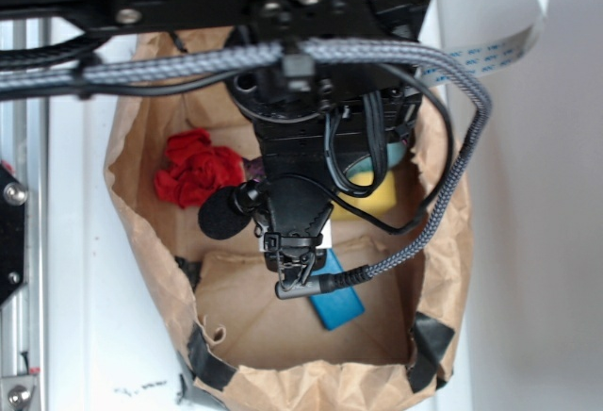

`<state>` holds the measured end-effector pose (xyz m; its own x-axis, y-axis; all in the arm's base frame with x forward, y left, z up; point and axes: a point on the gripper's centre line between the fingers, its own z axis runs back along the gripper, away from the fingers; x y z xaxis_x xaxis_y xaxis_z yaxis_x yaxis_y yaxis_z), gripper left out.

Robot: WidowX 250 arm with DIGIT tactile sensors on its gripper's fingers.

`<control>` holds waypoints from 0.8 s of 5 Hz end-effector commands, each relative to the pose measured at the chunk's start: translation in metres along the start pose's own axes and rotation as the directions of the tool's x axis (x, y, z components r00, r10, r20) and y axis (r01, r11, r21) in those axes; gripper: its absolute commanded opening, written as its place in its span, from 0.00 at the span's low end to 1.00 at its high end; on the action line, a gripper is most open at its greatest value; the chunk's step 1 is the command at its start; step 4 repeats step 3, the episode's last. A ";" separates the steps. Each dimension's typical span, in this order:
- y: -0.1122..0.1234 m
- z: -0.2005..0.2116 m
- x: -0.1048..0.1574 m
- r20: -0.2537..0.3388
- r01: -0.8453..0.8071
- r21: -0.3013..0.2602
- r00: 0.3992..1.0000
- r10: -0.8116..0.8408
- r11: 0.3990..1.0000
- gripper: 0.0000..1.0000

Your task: Grab the rock.

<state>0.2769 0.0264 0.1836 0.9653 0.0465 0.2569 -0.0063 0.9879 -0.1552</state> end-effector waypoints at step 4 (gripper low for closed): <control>0.004 0.016 0.007 0.058 -0.040 0.083 0.998 0.035 0.996 0.00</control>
